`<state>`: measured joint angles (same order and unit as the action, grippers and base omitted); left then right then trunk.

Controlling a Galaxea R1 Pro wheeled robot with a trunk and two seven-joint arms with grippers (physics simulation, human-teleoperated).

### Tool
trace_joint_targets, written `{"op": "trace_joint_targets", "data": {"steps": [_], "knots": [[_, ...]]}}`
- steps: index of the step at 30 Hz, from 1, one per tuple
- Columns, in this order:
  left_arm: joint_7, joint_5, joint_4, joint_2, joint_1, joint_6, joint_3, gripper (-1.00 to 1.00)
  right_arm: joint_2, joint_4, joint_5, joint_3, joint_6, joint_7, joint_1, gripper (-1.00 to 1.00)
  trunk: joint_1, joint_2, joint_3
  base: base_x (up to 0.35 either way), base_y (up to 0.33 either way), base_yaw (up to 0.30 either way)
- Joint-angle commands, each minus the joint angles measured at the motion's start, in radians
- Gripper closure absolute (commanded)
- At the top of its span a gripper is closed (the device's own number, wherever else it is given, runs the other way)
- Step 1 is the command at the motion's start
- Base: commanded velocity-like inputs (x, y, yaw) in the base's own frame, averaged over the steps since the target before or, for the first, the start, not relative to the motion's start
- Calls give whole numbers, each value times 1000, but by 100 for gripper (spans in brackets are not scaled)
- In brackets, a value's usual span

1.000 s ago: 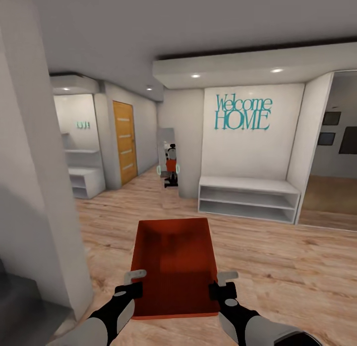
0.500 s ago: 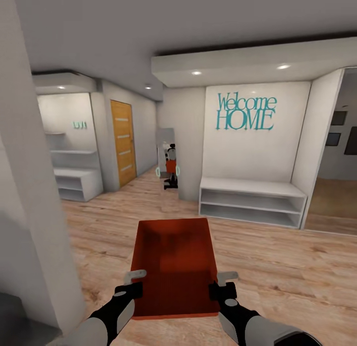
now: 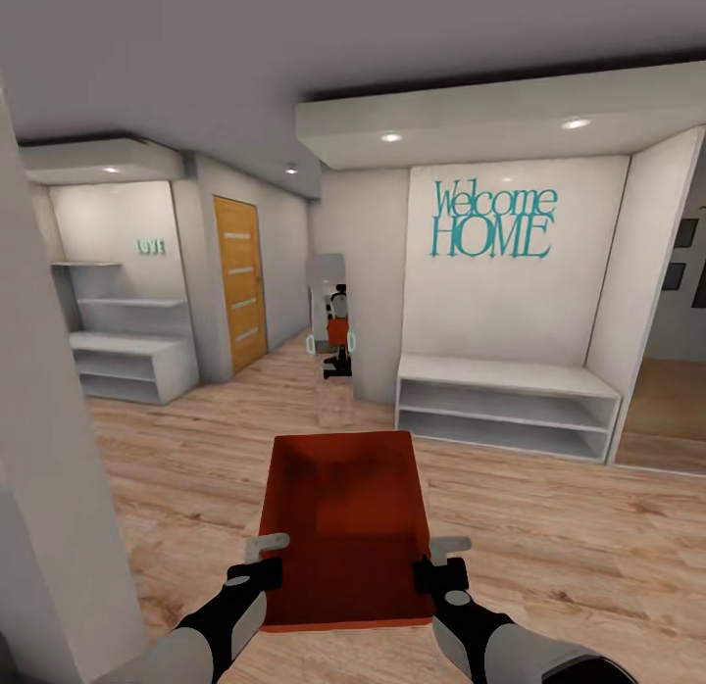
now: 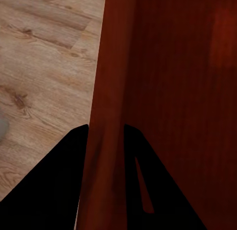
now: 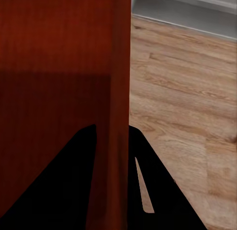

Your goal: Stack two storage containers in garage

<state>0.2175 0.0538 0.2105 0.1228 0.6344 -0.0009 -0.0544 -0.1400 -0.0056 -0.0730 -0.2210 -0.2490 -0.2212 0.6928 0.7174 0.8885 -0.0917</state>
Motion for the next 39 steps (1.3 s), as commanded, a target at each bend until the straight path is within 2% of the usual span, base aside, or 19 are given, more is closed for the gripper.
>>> {"op": "trace_joint_targets", "data": {"steps": [1, 24, 39], "knots": [[-79, 16, -1, -24, -1, 1, 47, 100, 2, -8, 7, 66, 0, 2, 8, 100, 1, 1, -2, 326, 0, 0], [-79, 16, -2, -26, -1, 1, 47, 100, 2, -8, 7, 66, 0, 2, 8, 100, 1, 1, -2, 326, 0, 2], [-79, 16, -1, -27, -1, 1, 46, 100, 2, -8, 7, 66, 0, 2, 8, 100, 1, 1, -2, 326, 0, 241]]}}
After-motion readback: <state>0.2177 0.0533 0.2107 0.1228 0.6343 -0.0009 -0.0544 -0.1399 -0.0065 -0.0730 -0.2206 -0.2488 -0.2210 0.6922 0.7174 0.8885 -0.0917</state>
